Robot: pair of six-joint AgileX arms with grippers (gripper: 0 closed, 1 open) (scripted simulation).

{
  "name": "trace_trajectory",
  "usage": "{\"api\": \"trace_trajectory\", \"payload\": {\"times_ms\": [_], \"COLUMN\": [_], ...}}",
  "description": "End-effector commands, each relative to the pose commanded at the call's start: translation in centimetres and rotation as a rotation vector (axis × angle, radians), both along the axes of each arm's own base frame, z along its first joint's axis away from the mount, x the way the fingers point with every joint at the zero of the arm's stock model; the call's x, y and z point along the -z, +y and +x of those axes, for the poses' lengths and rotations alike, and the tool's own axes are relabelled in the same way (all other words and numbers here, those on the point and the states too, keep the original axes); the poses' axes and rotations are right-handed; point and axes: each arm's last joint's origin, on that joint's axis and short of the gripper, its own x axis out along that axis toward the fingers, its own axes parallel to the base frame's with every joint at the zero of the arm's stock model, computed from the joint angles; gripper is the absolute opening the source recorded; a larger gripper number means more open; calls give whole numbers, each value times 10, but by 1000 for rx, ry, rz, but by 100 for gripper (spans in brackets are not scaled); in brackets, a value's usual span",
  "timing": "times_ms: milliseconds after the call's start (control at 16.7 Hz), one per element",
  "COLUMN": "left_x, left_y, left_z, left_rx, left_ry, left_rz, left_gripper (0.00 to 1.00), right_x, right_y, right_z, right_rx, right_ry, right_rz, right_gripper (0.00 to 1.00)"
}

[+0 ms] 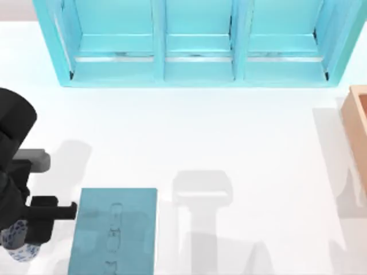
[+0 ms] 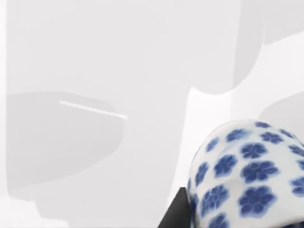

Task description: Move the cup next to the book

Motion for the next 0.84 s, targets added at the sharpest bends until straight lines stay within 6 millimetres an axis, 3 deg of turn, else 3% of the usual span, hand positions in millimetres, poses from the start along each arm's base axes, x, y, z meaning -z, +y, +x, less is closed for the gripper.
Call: {"api": "trace_trajectory", "payload": {"times_ms": [480, 840], "left_x": [0, 0], "left_y": [0, 0], "left_z": [0, 0], "left_rx": [0, 0], "left_ry": [0, 0], "left_rz": [0, 0], "left_gripper": [98, 100], "right_x": [0, 0], "right_y": [0, 0], "right_z": [0, 0], "right_rx": [0, 0], "right_ry": [0, 0], "right_rz": [0, 0], "right_gripper": [100, 100]}}
